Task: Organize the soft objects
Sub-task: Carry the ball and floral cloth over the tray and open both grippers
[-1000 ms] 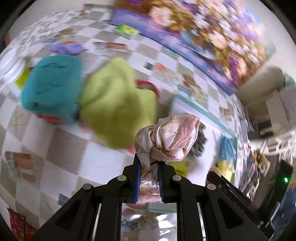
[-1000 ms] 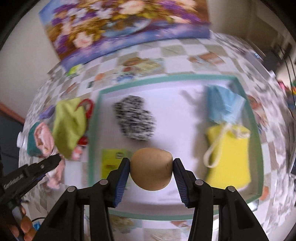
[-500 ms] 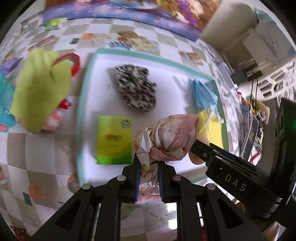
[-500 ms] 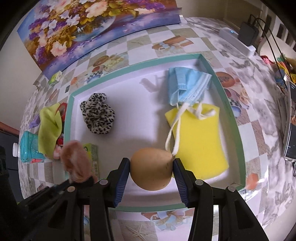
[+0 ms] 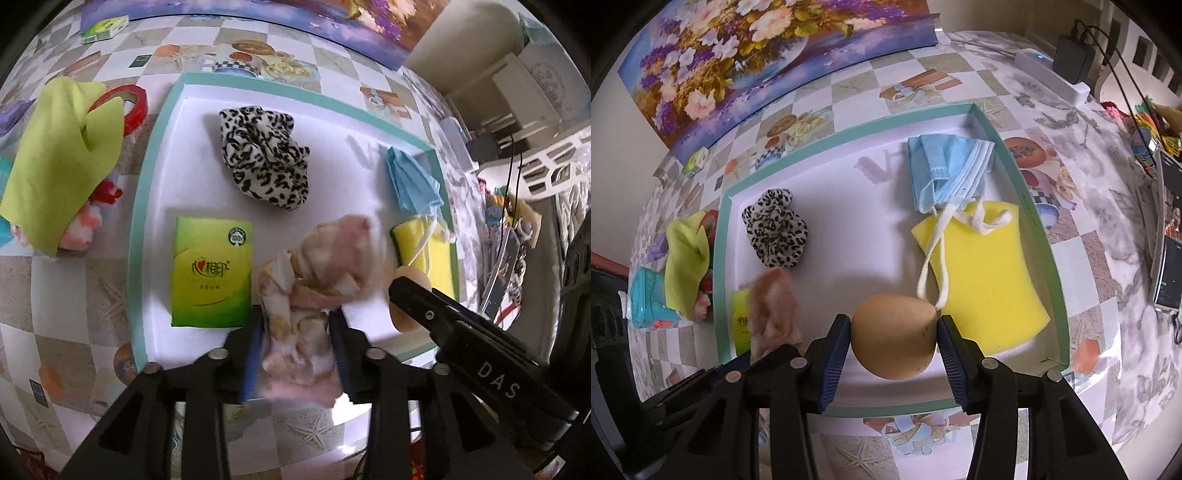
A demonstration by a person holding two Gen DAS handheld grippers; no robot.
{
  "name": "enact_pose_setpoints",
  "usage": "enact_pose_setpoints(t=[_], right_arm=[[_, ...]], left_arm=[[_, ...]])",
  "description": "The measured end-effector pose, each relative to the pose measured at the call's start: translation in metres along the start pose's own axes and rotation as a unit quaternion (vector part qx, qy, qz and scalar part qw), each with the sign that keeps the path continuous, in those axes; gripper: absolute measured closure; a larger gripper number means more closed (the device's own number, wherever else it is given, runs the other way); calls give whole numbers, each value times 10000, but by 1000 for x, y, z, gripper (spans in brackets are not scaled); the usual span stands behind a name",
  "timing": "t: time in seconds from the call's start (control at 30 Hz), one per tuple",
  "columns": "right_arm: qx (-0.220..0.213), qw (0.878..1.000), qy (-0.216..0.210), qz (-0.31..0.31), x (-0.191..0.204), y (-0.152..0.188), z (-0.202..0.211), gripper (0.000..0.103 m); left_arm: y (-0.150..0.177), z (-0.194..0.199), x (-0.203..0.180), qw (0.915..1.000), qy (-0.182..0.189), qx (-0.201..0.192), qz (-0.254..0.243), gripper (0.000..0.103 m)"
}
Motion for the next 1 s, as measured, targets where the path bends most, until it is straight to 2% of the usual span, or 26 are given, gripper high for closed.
enact_pose_setpoints(t=[0.1,0.33,0.53,0.57,0.6,0.67,0.73,0.87,0.93,1.0], right_arm=[[-103,9999,-69,-75,0,-4,7,51],[-162,9997,-131,-113,1,-7,12,50],[-298,9994,-191,-57,5,-10,20,50],[-322,9993,-202,-59,5,-11,21,48],[-352,9991,-220,-64,6,-12,21,41],[-394,9990,-214,-85,5,-14,22,34],[-400,9989,-202,-94,4,-14,22,34],[-379,9992,-150,-52,3,-14,19,34],[-351,9993,-120,-8,5,-13,17,34],[-337,9994,-95,30,6,-12,15,31]], left_arm=[[-2,5,-3,9999,145,-56,50,58],[-7,14,-4,9998,148,-157,41,47],[-12,27,-6,9993,87,-367,-42,47],[-13,28,-6,9992,104,-386,-27,47],[-14,30,-5,9991,105,-406,-13,46],[-15,34,-2,9989,45,-472,-17,45],[-18,38,2,9984,-56,-564,-4,35],[-25,47,14,9966,-297,-762,37,32],[-28,51,20,9955,-430,-838,65,28],[-30,54,29,9944,-540,-902,134,26]])
Point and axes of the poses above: each gripper's, at about its wrist camera, not at the fingertips, and z roughly against the way its jaws point, x to its left, y to its underside, the point moved 10 cm from there along -z, roughly the way its jaws point, and after that the axes turned 11 degrees about y, right-handed, at the moved point
